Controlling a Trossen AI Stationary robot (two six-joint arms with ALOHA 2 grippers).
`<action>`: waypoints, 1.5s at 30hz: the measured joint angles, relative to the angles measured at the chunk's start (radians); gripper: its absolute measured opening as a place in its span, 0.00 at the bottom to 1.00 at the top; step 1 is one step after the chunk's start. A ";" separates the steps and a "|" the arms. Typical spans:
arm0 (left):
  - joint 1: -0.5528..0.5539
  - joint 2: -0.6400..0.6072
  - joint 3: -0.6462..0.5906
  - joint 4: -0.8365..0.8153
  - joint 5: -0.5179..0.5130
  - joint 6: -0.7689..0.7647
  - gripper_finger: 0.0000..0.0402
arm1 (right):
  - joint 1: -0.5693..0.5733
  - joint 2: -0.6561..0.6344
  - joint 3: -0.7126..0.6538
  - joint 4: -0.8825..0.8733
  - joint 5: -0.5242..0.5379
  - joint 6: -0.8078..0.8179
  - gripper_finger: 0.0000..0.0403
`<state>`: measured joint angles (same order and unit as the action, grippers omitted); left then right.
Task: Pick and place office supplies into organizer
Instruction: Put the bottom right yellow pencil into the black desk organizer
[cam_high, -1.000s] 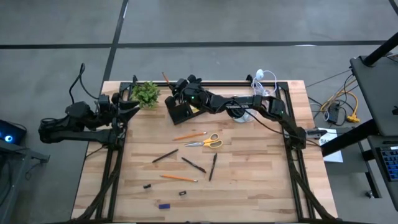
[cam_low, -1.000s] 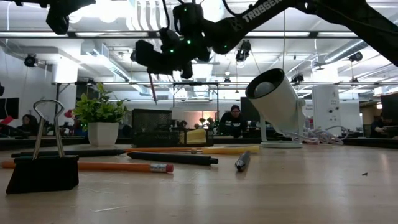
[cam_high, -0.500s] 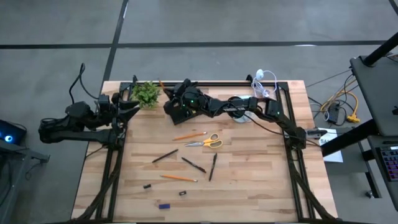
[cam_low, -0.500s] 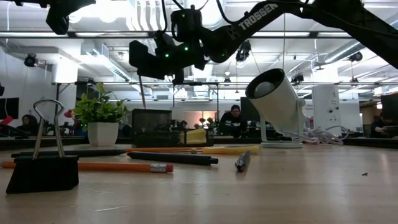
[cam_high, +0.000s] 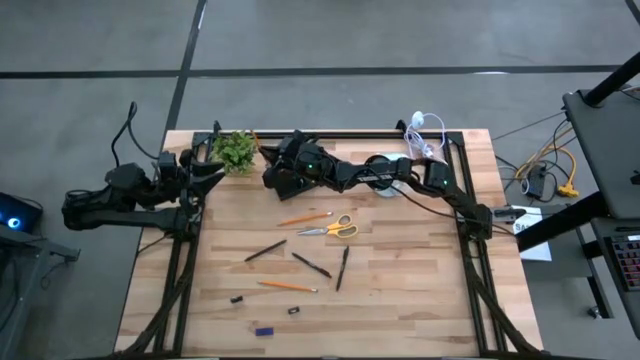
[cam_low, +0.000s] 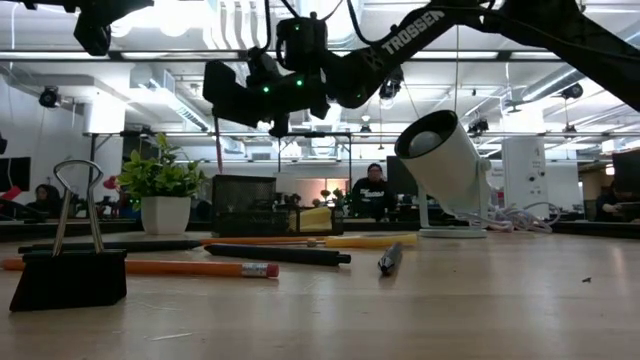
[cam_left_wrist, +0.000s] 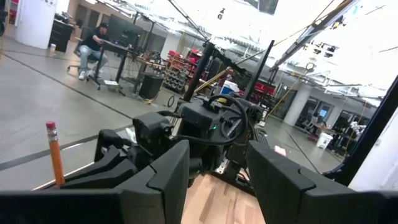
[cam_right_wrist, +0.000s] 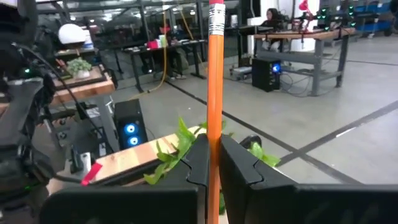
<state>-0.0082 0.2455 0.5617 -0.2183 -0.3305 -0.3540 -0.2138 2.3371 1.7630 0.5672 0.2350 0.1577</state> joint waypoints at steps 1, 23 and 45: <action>0.000 0.000 0.000 0.000 0.000 -0.006 0.36 | 0.000 0.004 0.000 -0.001 -0.005 0.000 0.02; 0.000 0.000 0.000 0.000 0.000 -0.008 0.36 | -0.009 0.055 -0.002 -0.020 -0.008 -0.003 0.02; 0.000 0.000 0.000 0.000 0.000 -0.010 0.36 | -0.032 0.073 -0.017 -0.030 -0.139 -0.024 0.02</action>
<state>-0.0082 0.2453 0.5613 -0.2184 -0.3302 -0.3638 -0.2458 2.4096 1.7462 0.5371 0.0958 0.1338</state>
